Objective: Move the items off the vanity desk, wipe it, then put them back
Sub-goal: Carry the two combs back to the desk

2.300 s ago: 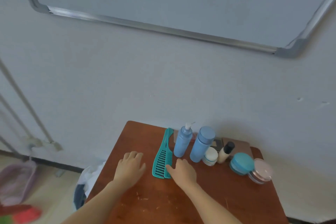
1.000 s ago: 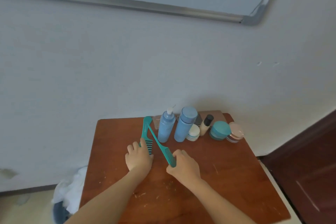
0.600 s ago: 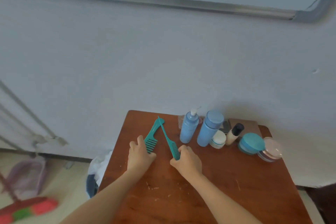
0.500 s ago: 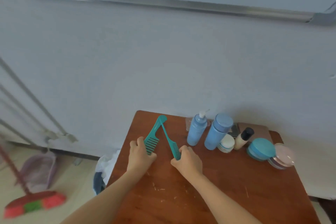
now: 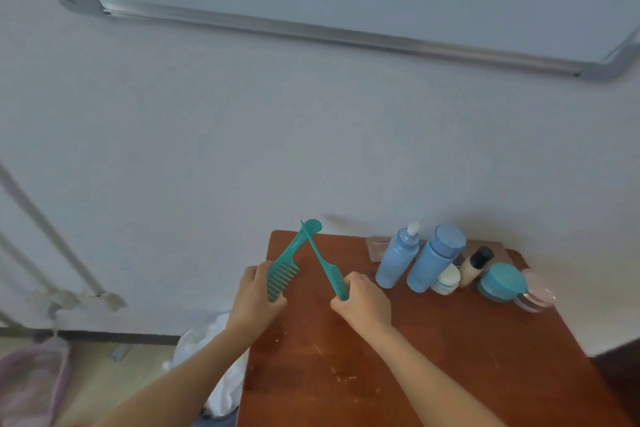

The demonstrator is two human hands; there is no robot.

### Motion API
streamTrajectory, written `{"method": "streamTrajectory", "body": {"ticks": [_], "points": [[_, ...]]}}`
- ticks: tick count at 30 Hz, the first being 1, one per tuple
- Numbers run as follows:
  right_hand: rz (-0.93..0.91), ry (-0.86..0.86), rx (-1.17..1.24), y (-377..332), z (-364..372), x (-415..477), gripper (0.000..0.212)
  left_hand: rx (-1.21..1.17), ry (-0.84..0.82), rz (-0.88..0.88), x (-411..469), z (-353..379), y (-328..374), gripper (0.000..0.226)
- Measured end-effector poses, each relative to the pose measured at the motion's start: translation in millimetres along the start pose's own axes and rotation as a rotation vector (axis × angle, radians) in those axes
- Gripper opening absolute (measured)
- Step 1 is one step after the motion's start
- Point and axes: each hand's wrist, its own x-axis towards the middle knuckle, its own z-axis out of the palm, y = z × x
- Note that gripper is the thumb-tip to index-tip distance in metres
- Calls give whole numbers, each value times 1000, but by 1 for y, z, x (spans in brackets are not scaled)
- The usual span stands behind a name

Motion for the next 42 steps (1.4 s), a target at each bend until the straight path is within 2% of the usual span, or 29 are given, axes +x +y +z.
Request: {"method": "streamTrajectory", "body": {"ticks": [9, 16, 21, 25, 31, 38, 42], "points": [[442, 222, 65, -42, 14, -96, 33, -55, -265, 372, 3, -39, -20, 59], [831, 303, 52, -38, 13, -227, 36, -156, -550, 536, -68, -28, -2, 56], [1052, 343, 21, -39, 17, -318, 39, -166, -717, 734, -132, -4, 8, 58], [1248, 402, 53, -42, 25, -410, 39, -161, -828, 868, -202, 16, 32, 56], [1537, 528, 138, -54, 42, -569, 38, -206, -995, 1034, -354, 26, 59, 56], [1696, 671, 160, -74, 60, -740, 37, -265, -1097, 1059, -530, 3, 60, 50], [1778, 726, 204, -95, 81, -816, 37, -248, -1190, 1129, -612, -1, 53, 36]]}}
